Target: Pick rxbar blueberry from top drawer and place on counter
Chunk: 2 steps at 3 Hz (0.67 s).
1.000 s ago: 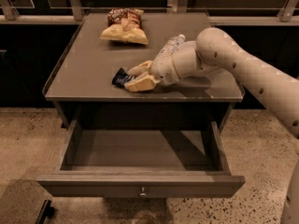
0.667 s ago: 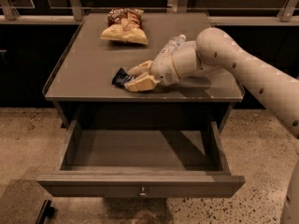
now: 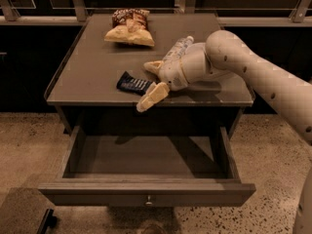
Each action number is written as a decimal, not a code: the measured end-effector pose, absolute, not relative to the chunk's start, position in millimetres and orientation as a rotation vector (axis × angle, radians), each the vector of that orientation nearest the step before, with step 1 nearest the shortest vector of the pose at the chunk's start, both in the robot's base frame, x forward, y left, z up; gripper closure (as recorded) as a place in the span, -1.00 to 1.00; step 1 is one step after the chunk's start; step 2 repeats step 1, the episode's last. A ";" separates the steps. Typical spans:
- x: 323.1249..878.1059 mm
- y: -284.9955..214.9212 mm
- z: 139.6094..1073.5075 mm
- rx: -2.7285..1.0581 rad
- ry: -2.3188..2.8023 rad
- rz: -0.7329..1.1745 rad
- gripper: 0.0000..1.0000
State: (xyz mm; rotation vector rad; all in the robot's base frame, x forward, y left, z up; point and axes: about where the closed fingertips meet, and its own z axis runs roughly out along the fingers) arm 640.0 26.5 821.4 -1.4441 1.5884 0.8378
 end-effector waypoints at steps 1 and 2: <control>640.0 26.5 821.4 -1.444 1.588 0.838 -1.00; 640.0 26.5 821.4 -1.444 1.588 0.838 -1.00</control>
Offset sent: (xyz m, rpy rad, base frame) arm 0.0000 0.0000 0.0000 0.0000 0.0000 0.0000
